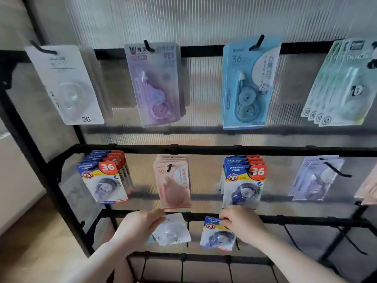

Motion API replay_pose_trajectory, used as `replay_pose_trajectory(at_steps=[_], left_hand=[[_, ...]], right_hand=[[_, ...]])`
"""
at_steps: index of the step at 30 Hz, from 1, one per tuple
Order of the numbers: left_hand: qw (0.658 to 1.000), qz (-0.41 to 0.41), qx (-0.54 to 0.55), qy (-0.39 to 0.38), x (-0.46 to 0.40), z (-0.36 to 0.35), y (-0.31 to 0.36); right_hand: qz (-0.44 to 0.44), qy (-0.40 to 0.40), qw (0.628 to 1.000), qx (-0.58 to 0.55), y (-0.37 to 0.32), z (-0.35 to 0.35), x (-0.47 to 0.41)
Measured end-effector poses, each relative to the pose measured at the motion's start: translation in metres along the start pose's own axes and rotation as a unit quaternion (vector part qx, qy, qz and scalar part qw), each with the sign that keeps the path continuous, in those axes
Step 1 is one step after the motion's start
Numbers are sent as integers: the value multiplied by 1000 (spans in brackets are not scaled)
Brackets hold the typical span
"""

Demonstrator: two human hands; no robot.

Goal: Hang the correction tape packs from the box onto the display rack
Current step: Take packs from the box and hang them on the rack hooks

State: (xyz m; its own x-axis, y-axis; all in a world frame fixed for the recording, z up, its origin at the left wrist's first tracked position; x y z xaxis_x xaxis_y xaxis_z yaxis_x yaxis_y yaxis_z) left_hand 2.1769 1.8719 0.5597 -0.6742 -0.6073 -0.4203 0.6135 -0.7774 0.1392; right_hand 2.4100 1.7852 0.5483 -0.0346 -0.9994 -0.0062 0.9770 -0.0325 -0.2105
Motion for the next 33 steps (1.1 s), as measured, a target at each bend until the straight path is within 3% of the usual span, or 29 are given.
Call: replay_pose_trajectory(at_steps=[16, 33], left_hand=[[994, -60, -15, 95, -29, 98, 15], [997, -22, -23, 73, -38, 197, -10]], right_hand=[[11, 72, 996, 45, -13, 94, 17], [47, 124, 988, 73, -85, 156, 1]])
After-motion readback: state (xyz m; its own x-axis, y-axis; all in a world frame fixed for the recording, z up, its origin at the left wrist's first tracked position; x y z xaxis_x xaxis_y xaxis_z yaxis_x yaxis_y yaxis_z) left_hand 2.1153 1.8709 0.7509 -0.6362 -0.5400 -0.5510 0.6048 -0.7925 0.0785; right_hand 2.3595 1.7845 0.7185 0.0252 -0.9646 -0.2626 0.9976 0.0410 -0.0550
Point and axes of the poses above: each hand's wrist, its own x-axis away from the middle knuckle, its own z-axis out of the back of the hand, y = z × x, the point moved 7 cm from there along -x, towards the middle knuckle, and after that the axes turned 3 degrees about x, right-handed, at the moved point
